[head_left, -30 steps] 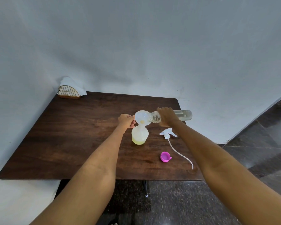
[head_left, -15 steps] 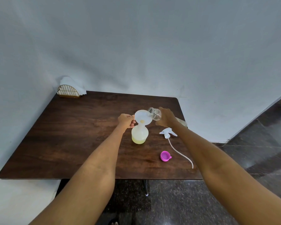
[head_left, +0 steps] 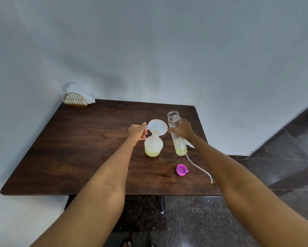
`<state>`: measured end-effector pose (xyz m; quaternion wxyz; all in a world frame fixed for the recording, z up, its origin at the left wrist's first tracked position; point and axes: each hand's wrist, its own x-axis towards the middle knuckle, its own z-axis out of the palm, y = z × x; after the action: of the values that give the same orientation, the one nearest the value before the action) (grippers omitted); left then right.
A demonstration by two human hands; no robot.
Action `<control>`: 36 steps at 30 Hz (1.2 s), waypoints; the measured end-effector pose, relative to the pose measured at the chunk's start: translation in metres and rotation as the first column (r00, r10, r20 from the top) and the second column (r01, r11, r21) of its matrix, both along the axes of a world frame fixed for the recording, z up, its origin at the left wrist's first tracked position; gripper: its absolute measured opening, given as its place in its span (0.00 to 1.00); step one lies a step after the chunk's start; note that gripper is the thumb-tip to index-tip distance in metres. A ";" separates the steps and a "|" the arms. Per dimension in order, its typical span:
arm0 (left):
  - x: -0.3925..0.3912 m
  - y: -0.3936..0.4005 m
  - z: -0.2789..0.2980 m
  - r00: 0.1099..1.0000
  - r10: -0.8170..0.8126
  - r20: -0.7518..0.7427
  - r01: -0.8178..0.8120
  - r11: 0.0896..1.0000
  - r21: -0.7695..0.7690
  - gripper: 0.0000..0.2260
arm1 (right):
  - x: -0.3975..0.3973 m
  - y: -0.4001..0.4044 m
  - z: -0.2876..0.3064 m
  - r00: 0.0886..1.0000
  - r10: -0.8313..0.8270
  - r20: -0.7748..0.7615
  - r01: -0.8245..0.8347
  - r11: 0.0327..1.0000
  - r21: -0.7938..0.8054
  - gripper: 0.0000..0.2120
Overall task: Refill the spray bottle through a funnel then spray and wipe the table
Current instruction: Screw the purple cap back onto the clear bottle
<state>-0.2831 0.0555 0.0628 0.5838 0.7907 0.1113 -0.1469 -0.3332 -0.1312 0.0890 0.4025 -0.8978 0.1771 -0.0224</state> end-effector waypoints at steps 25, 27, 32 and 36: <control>-0.058 0.023 -0.046 0.993 0.062 -0.103 -0.061 0.998 0.014 0.13 | -0.057 0.016 -0.042 0.976 0.216 0.036 -0.213 0.975 -0.061 0.26; -0.065 0.029 -0.052 0.996 0.025 -0.089 -0.021 0.999 0.040 0.09 | -0.060 0.024 -0.045 0.972 0.236 0.021 -0.235 0.971 -0.043 0.27; -0.077 0.042 -0.066 0.950 -0.311 -0.039 0.310 0.918 0.247 0.24 | -0.060 0.048 -0.048 0.948 0.312 -0.063 -0.315 0.948 -0.052 0.28; -0.080 0.046 -0.064 0.898 -0.439 -0.005 0.415 0.845 0.336 0.38 | -0.061 0.071 -0.049 0.931 0.358 -0.064 -0.362 0.931 -0.054 0.24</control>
<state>-0.3632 0.1014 -0.0009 0.4000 0.8863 -0.0657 -0.2241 -0.3945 -0.0605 0.0397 0.3657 -0.9279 0.0193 0.0699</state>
